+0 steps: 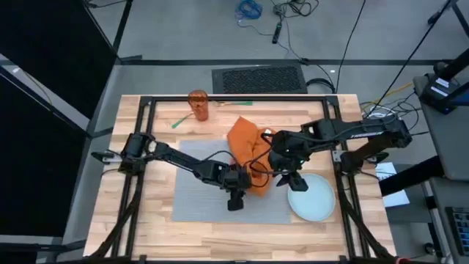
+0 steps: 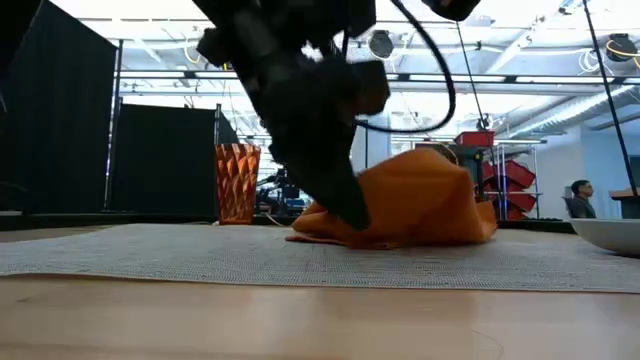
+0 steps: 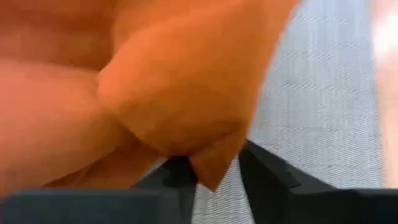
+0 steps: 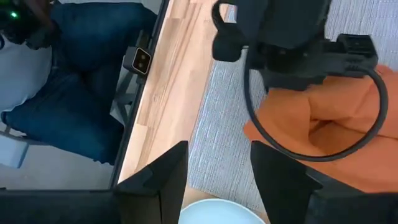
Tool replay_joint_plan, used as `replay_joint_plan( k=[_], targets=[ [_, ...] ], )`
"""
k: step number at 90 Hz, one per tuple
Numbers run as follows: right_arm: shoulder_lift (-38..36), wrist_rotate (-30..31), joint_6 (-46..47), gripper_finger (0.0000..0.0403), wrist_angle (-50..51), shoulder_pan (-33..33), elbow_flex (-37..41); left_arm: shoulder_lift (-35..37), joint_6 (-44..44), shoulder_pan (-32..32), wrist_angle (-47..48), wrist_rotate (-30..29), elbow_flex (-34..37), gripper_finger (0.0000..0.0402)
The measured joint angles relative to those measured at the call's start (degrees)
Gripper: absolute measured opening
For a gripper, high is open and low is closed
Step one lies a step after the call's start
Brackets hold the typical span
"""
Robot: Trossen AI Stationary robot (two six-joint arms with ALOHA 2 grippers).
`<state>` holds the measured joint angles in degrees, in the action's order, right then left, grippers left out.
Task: Set table place
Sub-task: Fold the orange table napkin
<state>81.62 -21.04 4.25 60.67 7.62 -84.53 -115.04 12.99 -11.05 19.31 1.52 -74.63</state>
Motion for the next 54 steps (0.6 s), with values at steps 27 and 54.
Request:
replay_joint_plan(
  k=[27,54],
  targets=[
    [0.02,5.30,-0.69,0.0160,2.19,0.00,0.07,8.56,-3.17,-1.49,20.15,-8.78,-2.95,0.0000],
    [-0.05,5.97,-0.40,0.0160,-0.49,-1.28,14.01,15.02,-3.02,-1.44,34.18,-13.47,-7.51,0.0000]
  ],
)
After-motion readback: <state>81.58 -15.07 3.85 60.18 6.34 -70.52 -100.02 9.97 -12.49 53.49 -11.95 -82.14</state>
